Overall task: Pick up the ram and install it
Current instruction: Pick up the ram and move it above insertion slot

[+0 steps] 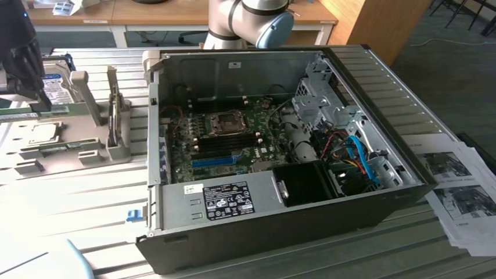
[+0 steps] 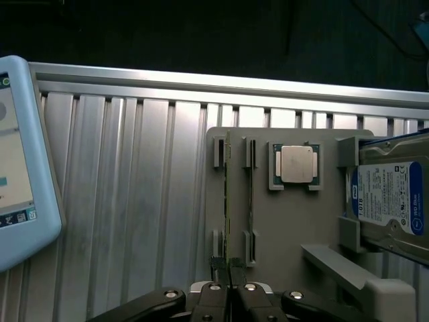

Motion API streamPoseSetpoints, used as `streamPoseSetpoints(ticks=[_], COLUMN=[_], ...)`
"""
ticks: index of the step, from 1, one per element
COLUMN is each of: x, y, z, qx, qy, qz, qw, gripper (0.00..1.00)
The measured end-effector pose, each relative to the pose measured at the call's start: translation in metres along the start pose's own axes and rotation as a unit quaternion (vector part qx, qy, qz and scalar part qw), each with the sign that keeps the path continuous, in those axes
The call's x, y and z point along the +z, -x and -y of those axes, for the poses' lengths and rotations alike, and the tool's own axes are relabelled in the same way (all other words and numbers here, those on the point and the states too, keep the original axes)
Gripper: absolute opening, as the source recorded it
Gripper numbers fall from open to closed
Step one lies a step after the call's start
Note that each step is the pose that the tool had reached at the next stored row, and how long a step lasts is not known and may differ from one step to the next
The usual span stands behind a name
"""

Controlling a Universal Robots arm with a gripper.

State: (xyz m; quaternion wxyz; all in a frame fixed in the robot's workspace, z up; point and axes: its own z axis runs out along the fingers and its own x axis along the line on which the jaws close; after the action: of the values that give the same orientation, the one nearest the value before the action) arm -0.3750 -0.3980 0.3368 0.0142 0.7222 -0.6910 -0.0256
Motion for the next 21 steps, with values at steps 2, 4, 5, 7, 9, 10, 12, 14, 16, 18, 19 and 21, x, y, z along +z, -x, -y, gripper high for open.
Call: streamPoseSetpoints(ticks=[2,4,5,7,9,10,12,14,16,18,19,21], x=[-0.0037,-0.0074,-0.0094,-0.0129,-0.0161,-0.0176,-0.0216,-0.0259,-0.0300,-0.0340,-0.0357,-0.0391], y=[0.000,0.000,0.000,0.000,0.000,0.000,0.000,0.000,0.000,0.000,0.001,0.001], z=[0.0002,0.0004,0.0005,0.0006,0.0006,0.0006,0.0006,0.0005,0.0004,0.0003,0.0002,0.0000], qx=[0.000,0.000,0.000,0.000,0.000,0.000,0.000,0.000,0.000,0.000,0.000,0.000], qy=[0.0001,0.0003,0.0004,0.0004,0.0005,0.0004,0.0004,0.0004,0.0005,0.0005,0.0004,0.0005], qz=[0.0000,0.0000,0.0000,0.0000,0.0000,0.0000,0.0000,0.0000,0.0000,0.0000,0.0000,0.0000], qw=[1.0000,1.0000,1.0000,1.0000,1.0000,1.0000,1.0000,1.0000,1.0000,1.0000,1.0000,1.0000], gripper=[0.11,0.11,0.11,0.11,0.11,0.11,0.11,0.11,0.11,0.11,0.11,0.11])
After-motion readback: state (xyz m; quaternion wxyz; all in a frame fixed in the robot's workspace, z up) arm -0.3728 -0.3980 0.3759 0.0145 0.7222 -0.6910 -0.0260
